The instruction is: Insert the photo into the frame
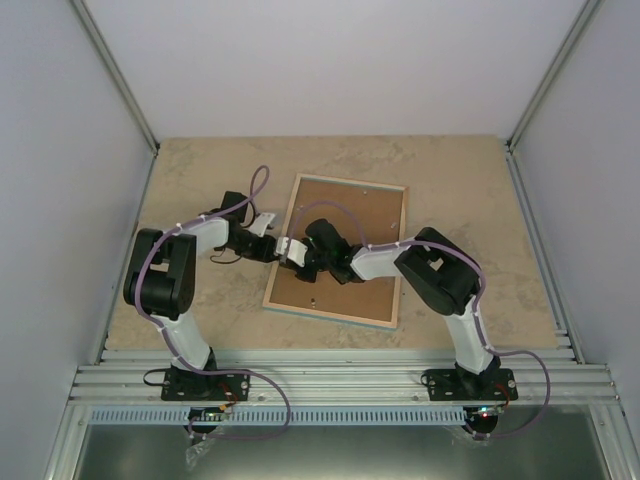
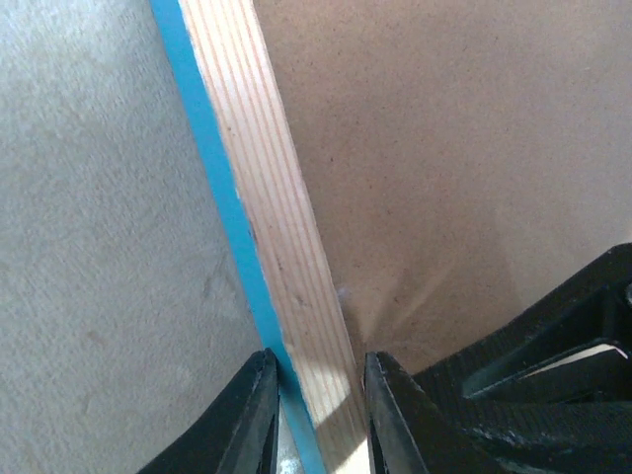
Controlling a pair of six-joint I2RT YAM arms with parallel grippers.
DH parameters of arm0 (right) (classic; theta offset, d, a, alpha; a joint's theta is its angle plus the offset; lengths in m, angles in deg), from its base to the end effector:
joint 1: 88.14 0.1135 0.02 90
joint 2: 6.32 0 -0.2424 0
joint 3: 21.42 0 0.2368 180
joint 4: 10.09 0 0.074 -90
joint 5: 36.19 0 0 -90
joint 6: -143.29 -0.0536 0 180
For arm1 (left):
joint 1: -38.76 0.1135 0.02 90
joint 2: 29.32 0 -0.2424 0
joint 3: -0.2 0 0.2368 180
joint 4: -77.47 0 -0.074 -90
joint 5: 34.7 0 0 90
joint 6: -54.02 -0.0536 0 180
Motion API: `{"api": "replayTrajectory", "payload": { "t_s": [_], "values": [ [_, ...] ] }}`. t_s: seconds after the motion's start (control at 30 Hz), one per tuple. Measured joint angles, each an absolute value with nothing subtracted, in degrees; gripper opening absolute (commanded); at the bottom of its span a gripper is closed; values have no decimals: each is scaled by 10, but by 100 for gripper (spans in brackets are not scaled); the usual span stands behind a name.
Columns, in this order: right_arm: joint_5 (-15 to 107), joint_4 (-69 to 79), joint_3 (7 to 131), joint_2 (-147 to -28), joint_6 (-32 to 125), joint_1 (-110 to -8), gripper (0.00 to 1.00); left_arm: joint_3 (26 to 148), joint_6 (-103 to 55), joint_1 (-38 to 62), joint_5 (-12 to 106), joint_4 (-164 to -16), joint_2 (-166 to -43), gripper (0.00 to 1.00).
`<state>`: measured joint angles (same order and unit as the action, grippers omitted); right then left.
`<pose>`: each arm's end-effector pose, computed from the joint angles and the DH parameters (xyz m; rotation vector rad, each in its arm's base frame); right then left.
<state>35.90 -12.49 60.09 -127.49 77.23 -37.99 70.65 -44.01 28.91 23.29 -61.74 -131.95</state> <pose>0.2611 0.3386 0.0941 -1.4914 1.6850 0.5965 0.2990 -0.0808 0.1097 0.5439 2.6979 -0.7951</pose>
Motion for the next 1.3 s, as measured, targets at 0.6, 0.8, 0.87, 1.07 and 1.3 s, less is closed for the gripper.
{"api": "replayTrajectory", "payload": {
  "t_s": [0.6,0.8,0.87,1.07,1.3],
  "values": [
    [360,-138,586,-1266,781,-392,28,706,-437,290,233,-629,-1321,0],
    [345,-118,595,-1266,797,-394,29,701,-426,295,234,-636,-1316,10],
    [338,-117,595,-1267,801,-394,29,698,-423,303,233,-638,-1314,16],
    [323,-117,594,-1267,809,-392,29,686,-430,332,220,-639,-1306,28],
    [320,-117,594,-1267,811,-392,28,686,-439,351,176,-625,-1316,34]
  ]
}}
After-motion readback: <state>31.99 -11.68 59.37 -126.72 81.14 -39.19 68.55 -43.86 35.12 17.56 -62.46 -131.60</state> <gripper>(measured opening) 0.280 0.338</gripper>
